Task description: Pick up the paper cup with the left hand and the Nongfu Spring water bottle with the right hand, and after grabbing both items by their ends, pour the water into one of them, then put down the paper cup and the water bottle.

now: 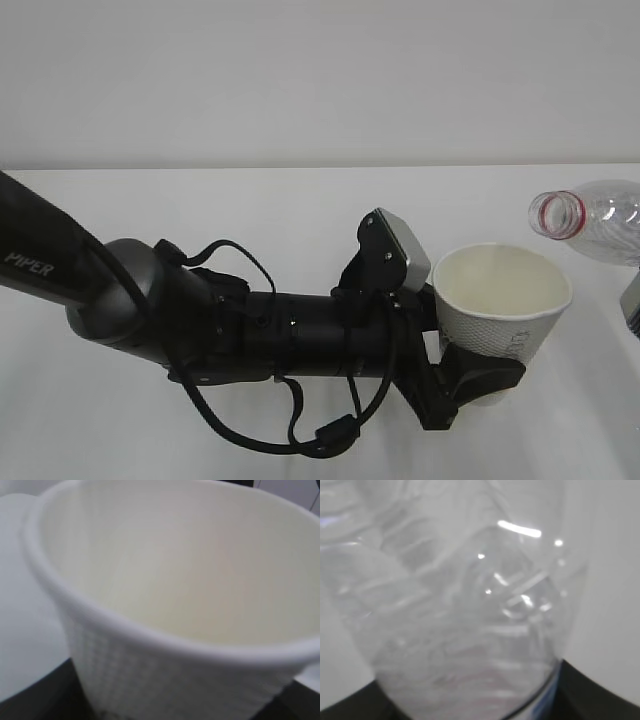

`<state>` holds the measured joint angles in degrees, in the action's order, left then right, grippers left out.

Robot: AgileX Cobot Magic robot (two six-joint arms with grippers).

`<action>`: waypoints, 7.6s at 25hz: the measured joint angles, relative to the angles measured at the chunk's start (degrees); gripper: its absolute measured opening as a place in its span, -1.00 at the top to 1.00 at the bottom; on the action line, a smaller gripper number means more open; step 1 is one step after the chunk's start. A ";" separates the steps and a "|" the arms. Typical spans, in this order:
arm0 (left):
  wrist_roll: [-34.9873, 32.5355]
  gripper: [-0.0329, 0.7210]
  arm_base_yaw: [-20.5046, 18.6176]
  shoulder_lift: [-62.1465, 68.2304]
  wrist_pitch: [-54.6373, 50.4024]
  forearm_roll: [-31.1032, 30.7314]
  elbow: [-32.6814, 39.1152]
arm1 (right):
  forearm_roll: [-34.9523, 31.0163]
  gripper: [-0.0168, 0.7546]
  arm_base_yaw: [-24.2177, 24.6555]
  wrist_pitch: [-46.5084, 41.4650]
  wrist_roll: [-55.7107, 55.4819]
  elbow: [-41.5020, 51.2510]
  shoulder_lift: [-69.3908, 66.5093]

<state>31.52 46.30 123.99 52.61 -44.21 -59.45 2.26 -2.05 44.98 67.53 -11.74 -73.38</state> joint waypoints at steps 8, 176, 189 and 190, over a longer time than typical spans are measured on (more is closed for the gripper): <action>0.00 -0.50 0.00 0.00 0.00 0.00 0.00 | 0.00 -0.09 0.00 0.35 2.45 0.00 0.00; 0.00 -0.50 0.09 0.03 0.02 0.00 0.00 | -0.13 -0.09 0.00 16.69 14.52 1.53 -6.19; 0.00 -0.50 0.09 0.13 0.02 0.00 0.00 | -0.13 -0.09 0.00 16.69 14.52 1.53 -6.19; 0.00 -0.50 0.09 0.13 0.02 0.00 0.00 | -0.13 -0.09 0.00 16.69 14.52 1.53 -6.19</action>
<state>31.52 46.38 124.12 52.64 -44.21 -59.45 2.12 -2.05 61.68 82.05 -10.20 -79.57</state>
